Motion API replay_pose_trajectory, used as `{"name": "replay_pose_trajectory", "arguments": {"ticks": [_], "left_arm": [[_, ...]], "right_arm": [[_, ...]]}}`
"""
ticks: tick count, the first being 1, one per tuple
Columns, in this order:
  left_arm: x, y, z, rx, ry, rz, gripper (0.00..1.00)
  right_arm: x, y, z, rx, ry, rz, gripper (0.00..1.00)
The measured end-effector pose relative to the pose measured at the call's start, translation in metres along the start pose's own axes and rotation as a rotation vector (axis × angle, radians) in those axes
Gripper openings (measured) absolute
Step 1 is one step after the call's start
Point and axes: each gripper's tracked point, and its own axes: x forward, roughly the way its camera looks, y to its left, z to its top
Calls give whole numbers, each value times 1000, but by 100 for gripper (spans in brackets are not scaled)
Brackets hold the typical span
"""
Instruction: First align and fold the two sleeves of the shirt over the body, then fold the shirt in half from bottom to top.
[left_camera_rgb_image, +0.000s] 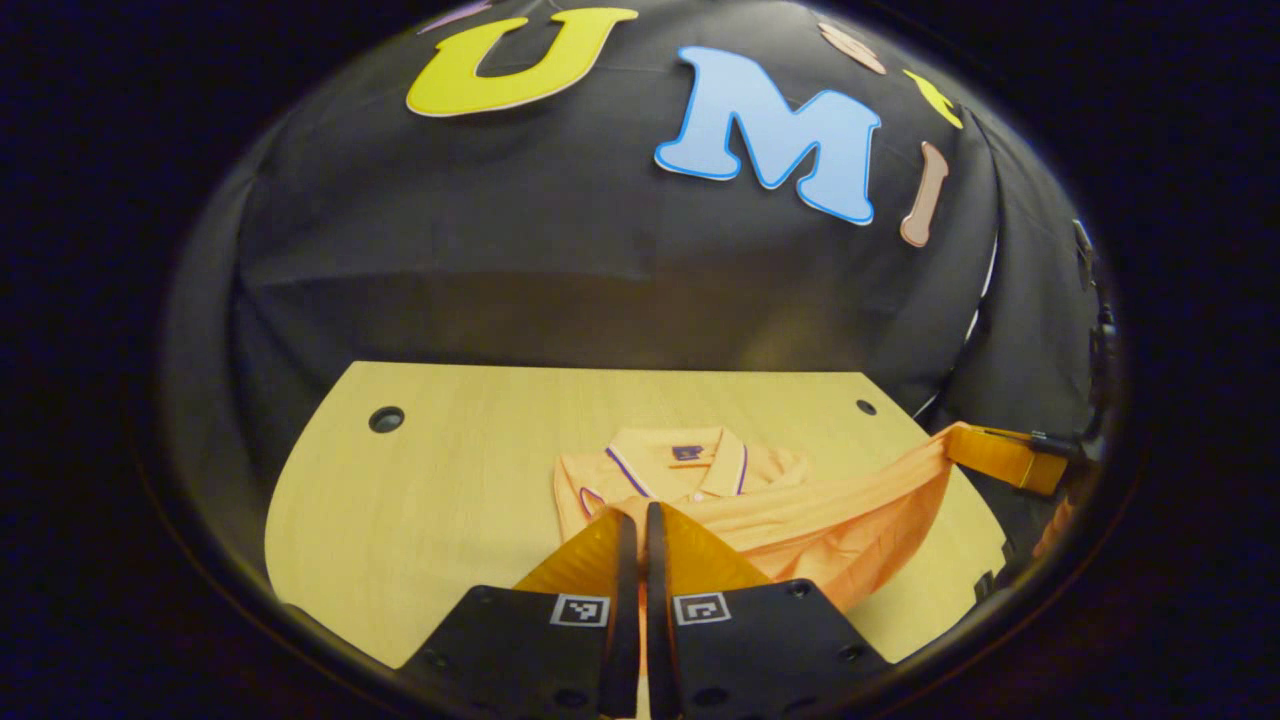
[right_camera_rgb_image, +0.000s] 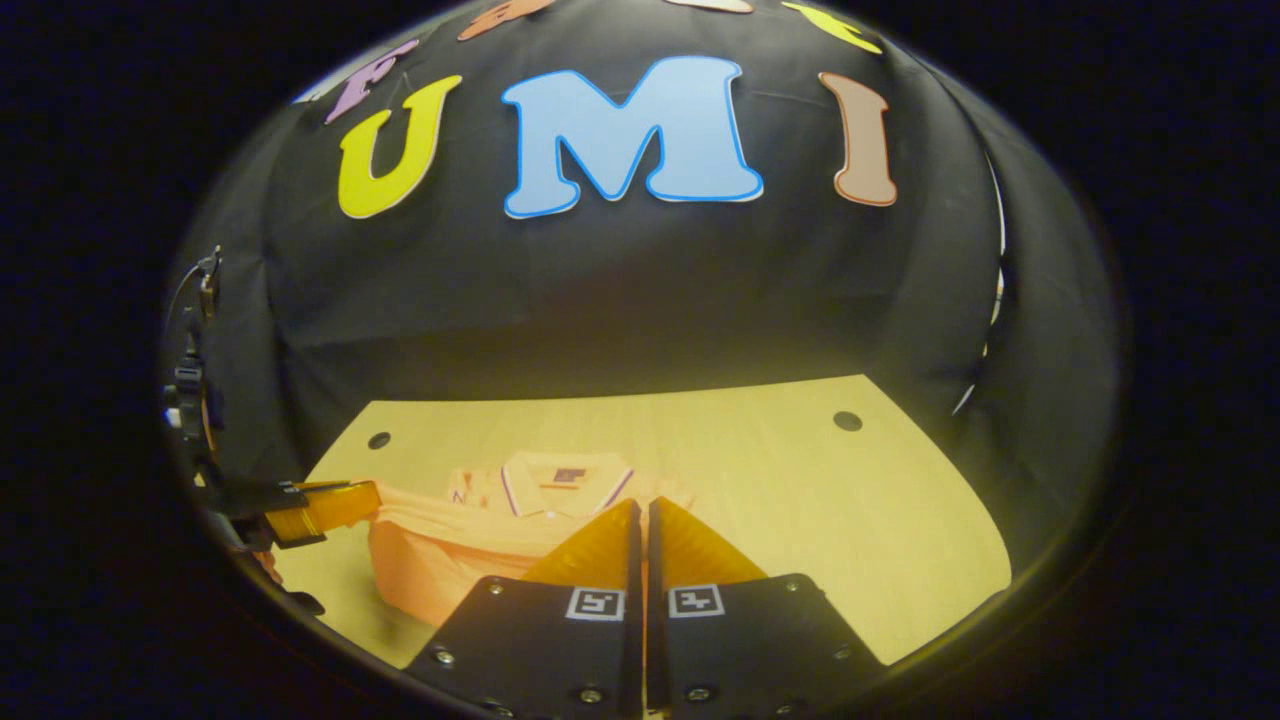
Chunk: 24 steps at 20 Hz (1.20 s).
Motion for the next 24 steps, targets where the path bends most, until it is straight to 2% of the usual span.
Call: {"name": "replay_pose_trajectory", "arguments": {"ticks": [9, 13, 16, 24], "left_arm": [[64, 26, 36, -11, -43, 21, 10], [90, 33, 31, -9, -33, 34, 10], [107, 38, 25, -10, -31, 35, 9], [140, 50, -1, 1, 23, 53, 10]], "right_arm": [[76, -4, 23, -40, 7, -30, 2], [93, -8, 26, -76, 27, -50, 2], [110, -9, 16, -74, 52, -71, 0], [136, -9, -14, -113, 113, -104, 2]]}}
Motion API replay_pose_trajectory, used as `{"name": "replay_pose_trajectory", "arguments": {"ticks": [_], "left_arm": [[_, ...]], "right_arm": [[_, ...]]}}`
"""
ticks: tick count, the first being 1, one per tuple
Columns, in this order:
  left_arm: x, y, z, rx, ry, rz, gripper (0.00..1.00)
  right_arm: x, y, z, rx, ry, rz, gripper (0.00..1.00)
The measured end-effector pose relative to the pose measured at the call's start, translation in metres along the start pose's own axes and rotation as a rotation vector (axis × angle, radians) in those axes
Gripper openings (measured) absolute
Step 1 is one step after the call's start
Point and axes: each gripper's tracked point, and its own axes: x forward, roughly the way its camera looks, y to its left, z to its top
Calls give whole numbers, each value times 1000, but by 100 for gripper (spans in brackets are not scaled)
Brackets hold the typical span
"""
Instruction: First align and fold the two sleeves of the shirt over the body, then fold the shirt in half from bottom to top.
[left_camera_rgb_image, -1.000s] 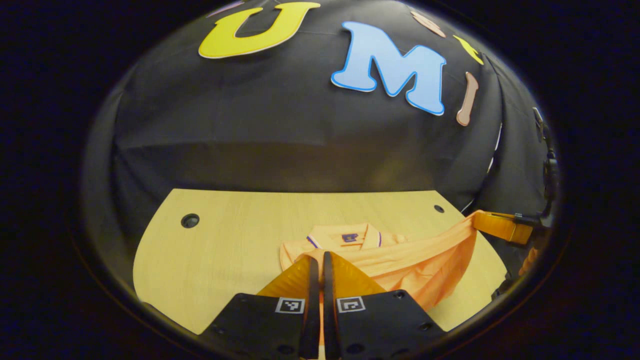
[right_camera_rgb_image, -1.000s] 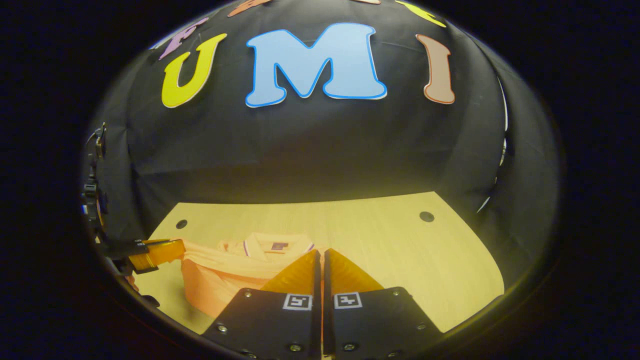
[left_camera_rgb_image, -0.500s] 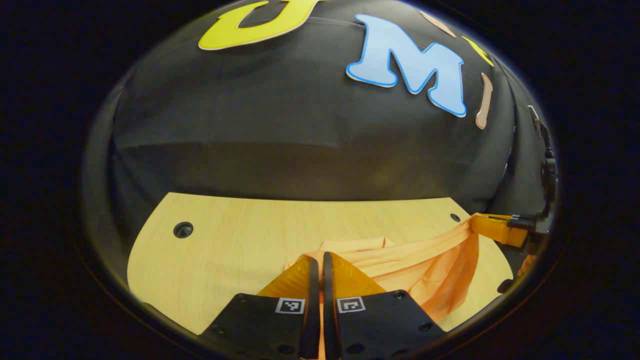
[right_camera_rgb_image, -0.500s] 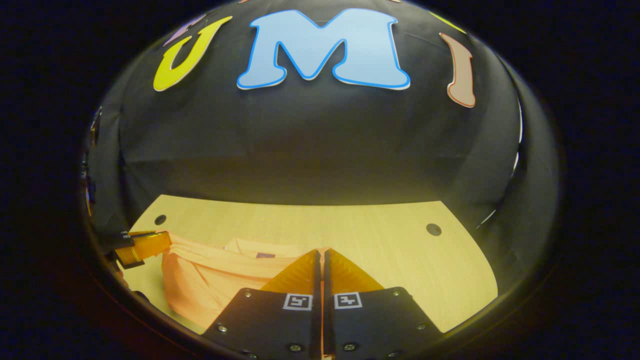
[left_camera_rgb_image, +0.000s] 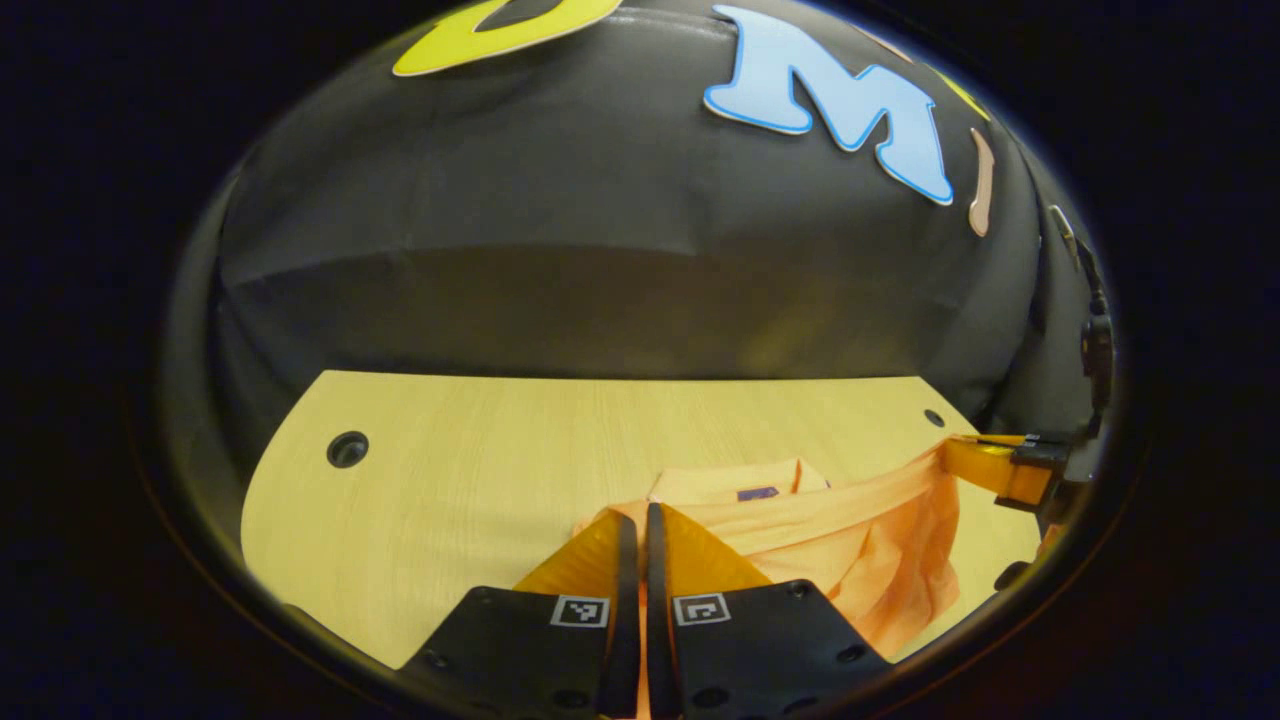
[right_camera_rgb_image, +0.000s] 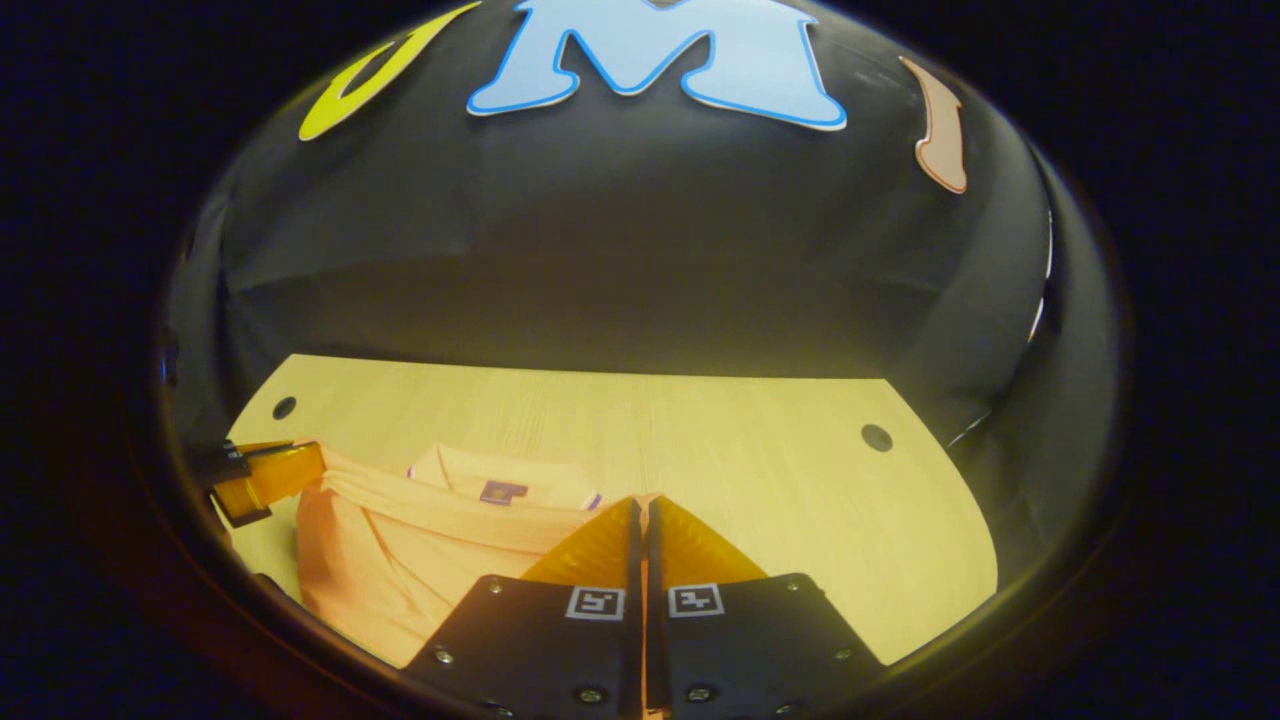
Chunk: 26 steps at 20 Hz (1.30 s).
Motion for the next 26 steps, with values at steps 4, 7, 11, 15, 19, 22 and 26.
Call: {"name": "replay_pose_trajectory", "arguments": {"ticks": [4, 7, 11, 15, 19, 22, 26], "left_arm": [[6, 0, -6, -20, 14, -16, 10], [3, 1, -7, -31, 19, -17, 14], [-11, -2, -7, -36, 24, -19, 22], [-37, -3, 0, -25, -18, 3, 59], [-69, -12, 10, -21, -76, 10, 75], [-93, -21, 16, -7, -113, 24, 88], [-130, -32, 16, 19, -162, 44, 94]], "right_arm": [[2, 3, -8, 5, 19, 1, 3], [-3, 5, -10, 25, 21, 13, 4], [-20, 3, -11, 44, 10, 23, 27], [-47, 0, -5, 26, -35, 44, 42], [-83, -3, 0, -19, -87, 62, 68], [-104, -2, 1, -37, -134, 66, 86], [-139, -4, 0, -3, -177, 92, 92]]}}
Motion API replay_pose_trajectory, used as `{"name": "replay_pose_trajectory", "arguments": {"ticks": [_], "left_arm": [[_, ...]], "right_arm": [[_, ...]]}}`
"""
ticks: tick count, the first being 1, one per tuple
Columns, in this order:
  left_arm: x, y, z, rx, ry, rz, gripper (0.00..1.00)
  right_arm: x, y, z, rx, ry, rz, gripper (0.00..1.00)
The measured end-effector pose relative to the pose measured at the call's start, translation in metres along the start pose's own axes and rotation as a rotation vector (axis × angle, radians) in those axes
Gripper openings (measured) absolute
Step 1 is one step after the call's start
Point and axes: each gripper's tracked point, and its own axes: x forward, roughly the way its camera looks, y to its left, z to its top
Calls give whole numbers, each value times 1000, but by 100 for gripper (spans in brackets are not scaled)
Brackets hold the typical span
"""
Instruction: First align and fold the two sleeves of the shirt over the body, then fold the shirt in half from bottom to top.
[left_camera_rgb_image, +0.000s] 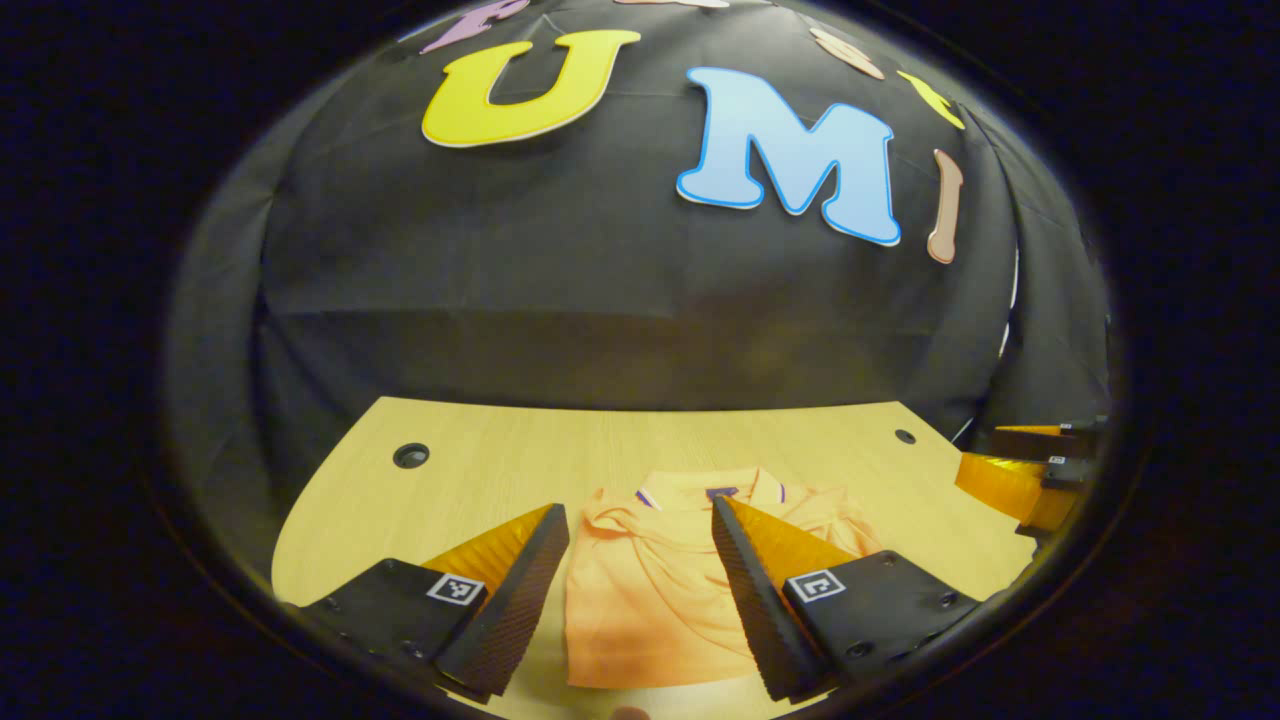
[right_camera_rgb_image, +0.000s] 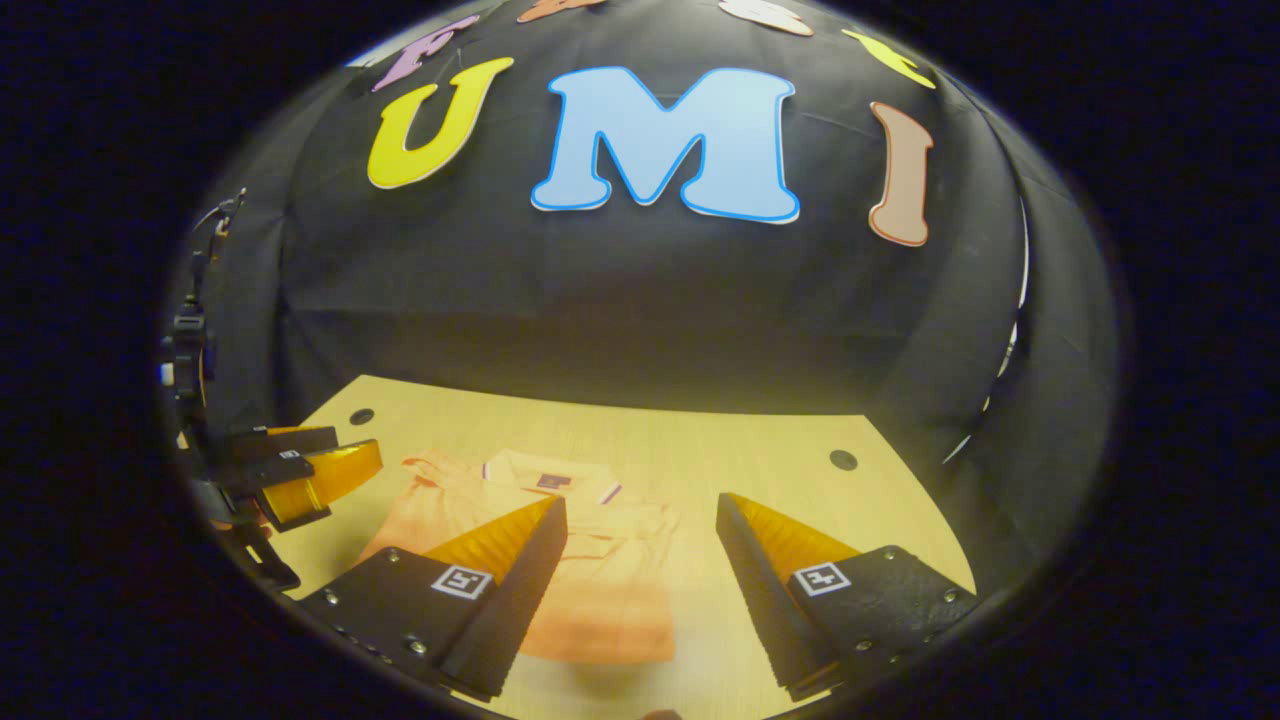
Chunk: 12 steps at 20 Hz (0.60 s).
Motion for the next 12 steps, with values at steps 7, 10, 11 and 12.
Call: {"name": "replay_pose_trajectory", "arguments": {"ticks": [7, 10, 11, 12], "left_arm": [[-65, -18, 23, -22, -120, 24, 92], [-97, -29, 31, -19, -172, 44, 92], [-106, -32, 35, -16, -193, 48, 94], [-117, -35, 37, -13, -213, 53, 92]], "right_arm": [[-56, -13, 12, 7, -92, -2, 96], [-79, -18, 15, -22, -142, -6, 94], [-85, -19, 16, -33, -159, -4, 94], [-93, -21, 15, -47, -166, -2, 96]]}}
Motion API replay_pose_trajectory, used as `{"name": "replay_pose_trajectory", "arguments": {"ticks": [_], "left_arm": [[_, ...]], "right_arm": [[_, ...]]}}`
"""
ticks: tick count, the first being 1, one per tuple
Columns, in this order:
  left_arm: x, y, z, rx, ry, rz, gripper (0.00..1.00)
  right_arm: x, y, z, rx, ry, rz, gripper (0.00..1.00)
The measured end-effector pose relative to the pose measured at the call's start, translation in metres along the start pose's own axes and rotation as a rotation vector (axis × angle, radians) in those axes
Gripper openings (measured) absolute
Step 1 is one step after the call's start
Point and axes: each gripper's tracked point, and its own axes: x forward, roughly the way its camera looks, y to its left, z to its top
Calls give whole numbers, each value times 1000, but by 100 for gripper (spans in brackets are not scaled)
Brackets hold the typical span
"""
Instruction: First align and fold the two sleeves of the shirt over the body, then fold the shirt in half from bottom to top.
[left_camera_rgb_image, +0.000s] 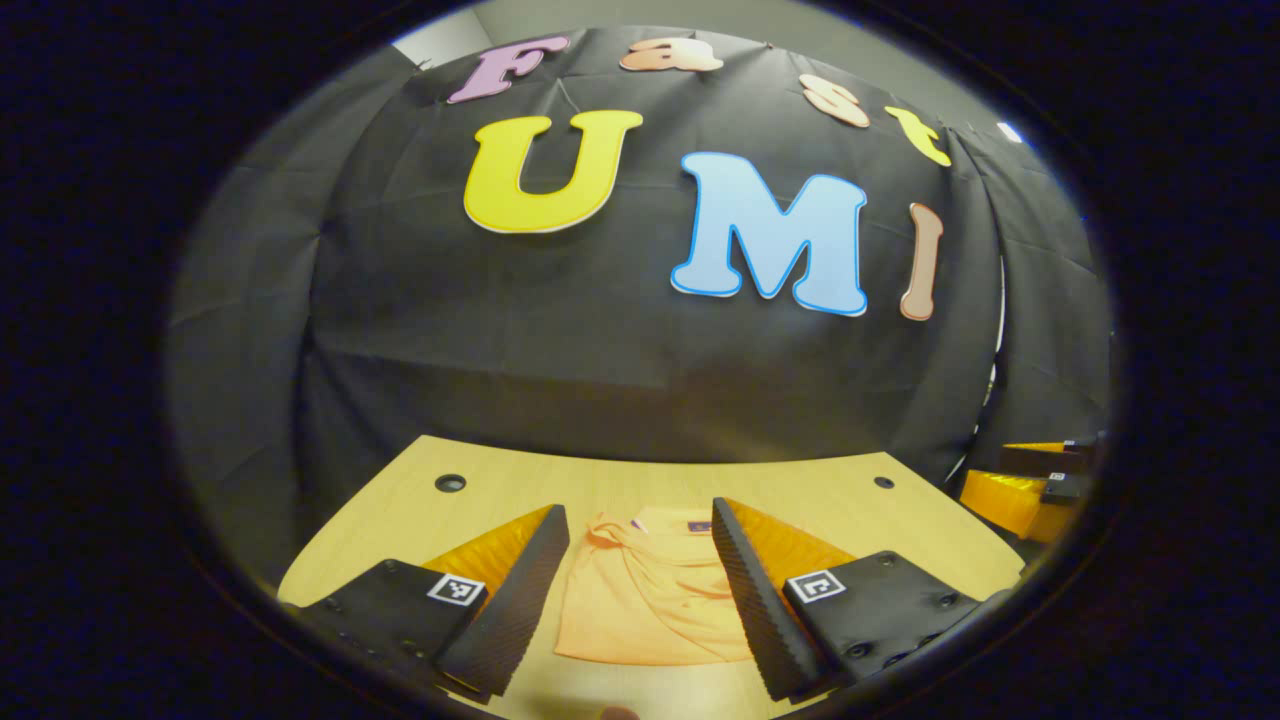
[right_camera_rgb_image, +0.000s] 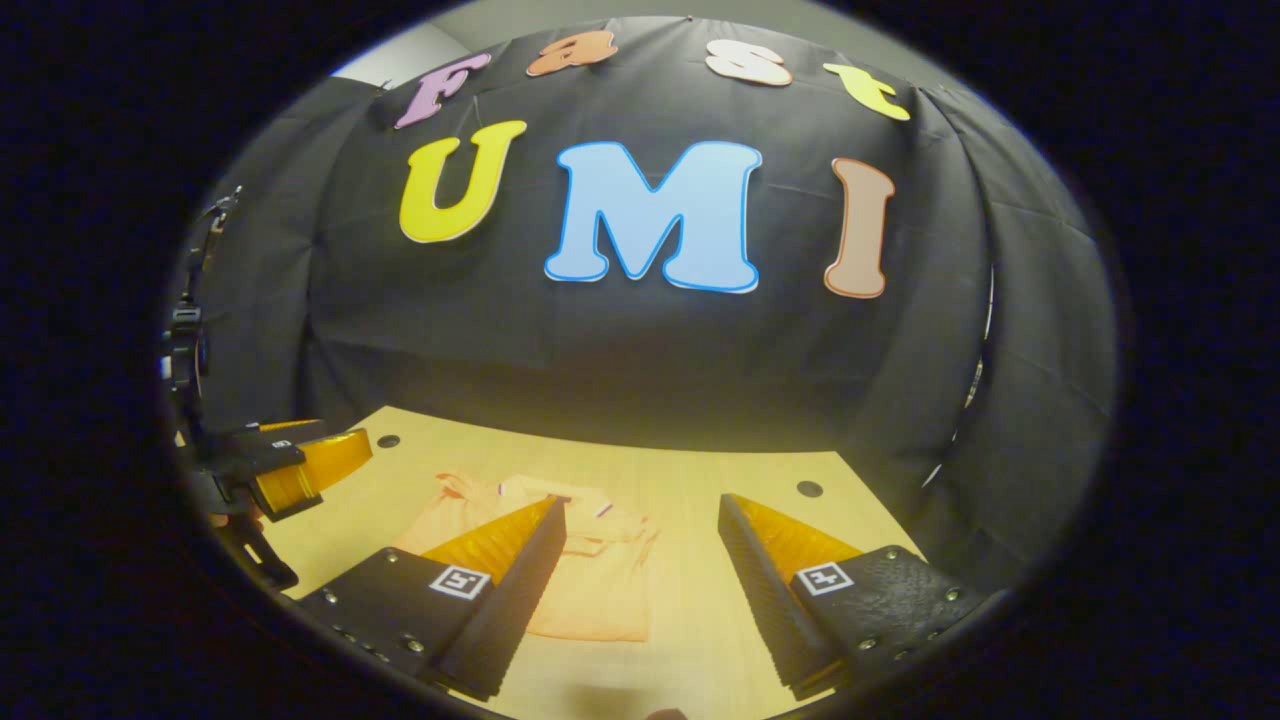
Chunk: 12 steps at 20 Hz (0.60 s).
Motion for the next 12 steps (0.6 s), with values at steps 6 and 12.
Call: {"name": "replay_pose_trajectory", "arguments": {"ticks": [6, 12], "left_arm": [[-69, -20, 12, 20, -91, 39, 92], [-120, -37, 13, 20, -135, 56, 94]], "right_arm": [[-41, -4, -10, -38, -51, 35, 94], [-76, -9, -25, -12, -63, 37, 94]]}}
